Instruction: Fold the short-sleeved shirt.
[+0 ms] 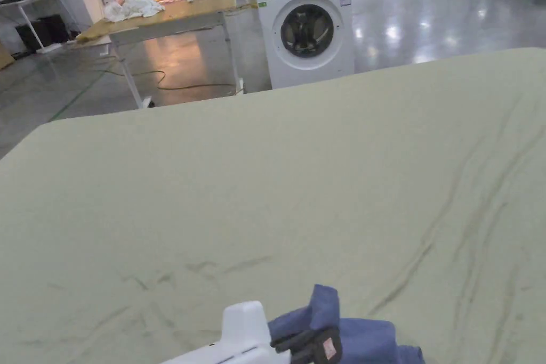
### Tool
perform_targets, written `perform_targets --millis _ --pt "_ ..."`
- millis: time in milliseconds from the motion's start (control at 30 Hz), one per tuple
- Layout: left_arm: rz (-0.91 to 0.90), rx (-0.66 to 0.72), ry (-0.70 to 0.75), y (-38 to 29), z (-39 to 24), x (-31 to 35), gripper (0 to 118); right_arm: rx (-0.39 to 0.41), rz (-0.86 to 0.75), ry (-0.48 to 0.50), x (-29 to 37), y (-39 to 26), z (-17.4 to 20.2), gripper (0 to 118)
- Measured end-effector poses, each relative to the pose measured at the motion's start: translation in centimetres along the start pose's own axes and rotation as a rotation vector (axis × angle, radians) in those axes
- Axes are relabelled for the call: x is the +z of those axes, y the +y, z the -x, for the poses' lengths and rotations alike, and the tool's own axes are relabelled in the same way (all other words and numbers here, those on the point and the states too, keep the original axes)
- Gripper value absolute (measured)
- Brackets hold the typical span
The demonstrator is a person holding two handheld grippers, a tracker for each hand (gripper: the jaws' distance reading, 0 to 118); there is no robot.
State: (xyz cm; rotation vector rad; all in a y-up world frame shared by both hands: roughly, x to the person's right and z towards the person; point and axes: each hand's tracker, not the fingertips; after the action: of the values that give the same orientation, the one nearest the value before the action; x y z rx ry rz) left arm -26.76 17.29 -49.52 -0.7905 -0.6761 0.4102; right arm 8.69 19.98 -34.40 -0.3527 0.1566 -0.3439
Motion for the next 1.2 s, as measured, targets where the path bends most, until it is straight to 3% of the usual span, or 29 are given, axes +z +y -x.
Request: perform_targets --millis 133,167,233,267,300,367,400,433,467,500,667,800,833,867,967,1000,1100,1200 --pt "0.129 -0.065 -0.024 -2.0 -2.2 -6.4 8 -0.009 -0.007 -0.030 0.6 -0.5 -0.7 0" --pt "0.175 -0.080 0.008 -2.2 -2.4 -7.7 13 -0.010 -0.006 -0.036 0.8 -0.5 -0.8 0" --pt "0.180 -0.076 0.021 -2.2 -2.4 -8.3 36 -0.008 -0.005 -0.047 1.1 -0.4 -1.0 0" --pt "0.151 -0.061 -0.015 -2.1 -2.2 -7.5 55 -0.006 -0.005 -0.051 1.3 -0.4 -1.2 0" --pt "0.092 -0.020 -0.108 -1.8 -1.9 -6.7 59 -0.006 -0.004 -0.057 1.4 -0.5 -1.5 0" --pt "0.012 0.092 -0.248 -1.2 -0.8 -5.5 51 -0.017 -0.002 -0.069 1.6 -0.9 -2.2 0" --pt "-0.006 0.133 -0.215 -1.0 -0.4 -5.2 46 -0.025 -0.001 -0.070 1.6 -1.0 -2.5 0" --pt "-0.010 0.136 -0.179 -1.0 -0.1 -5.4 33 -0.036 0.002 -0.069 1.6 -1.1 -2.9 0" --pt "0.006 0.109 -0.147 -1.2 -0.1 -6.1 9 -0.047 0.002 -0.068 1.5 -1.4 -2.9 0" --pt "0.041 0.084 -0.094 -1.5 -0.5 -7.0 2 -0.058 0.005 -0.067 1.5 -1.5 -3.0 0" --pt "0.247 0.038 -0.032 -4.6 -0.9 -12.6 1 -0.033 0.034 -0.056 1.2 -1.8 -2.3 0" --pt "0.205 0.037 -0.041 -4.4 -1.4 -12.2 2 -0.020 0.106 -0.011 -0.2 -2.6 -1.3 0" --pt "0.146 0.050 -0.115 -4.0 -1.3 -10.7 4 -0.020 0.140 0.009 -0.8 -3.0 -1.1 0" --pt "0.089 0.043 -0.163 -3.4 -1.2 -9.1 19 -0.014 0.192 0.040 -1.9 -3.4 -0.6 0" --pt "-0.032 -0.001 -0.113 -1.5 -0.7 -3.8 82 0.059 0.299 0.111 -5.4 -4.4 0.7 0" --pt "-0.054 -0.010 -0.085 -1.1 -0.4 -2.4 88 0.084 0.332 0.133 -6.6 -4.6 1.1 0" --pt "-0.101 -0.004 0.001 -0.6 1.5 1.8 89 0.155 0.411 0.182 -10.6 -5.1 2.7 0" --pt "-0.118 0.091 0.085 -1.4 4.7 4.1 89 0.181 0.546 0.115 -15.0 -6.1 3.0 0"
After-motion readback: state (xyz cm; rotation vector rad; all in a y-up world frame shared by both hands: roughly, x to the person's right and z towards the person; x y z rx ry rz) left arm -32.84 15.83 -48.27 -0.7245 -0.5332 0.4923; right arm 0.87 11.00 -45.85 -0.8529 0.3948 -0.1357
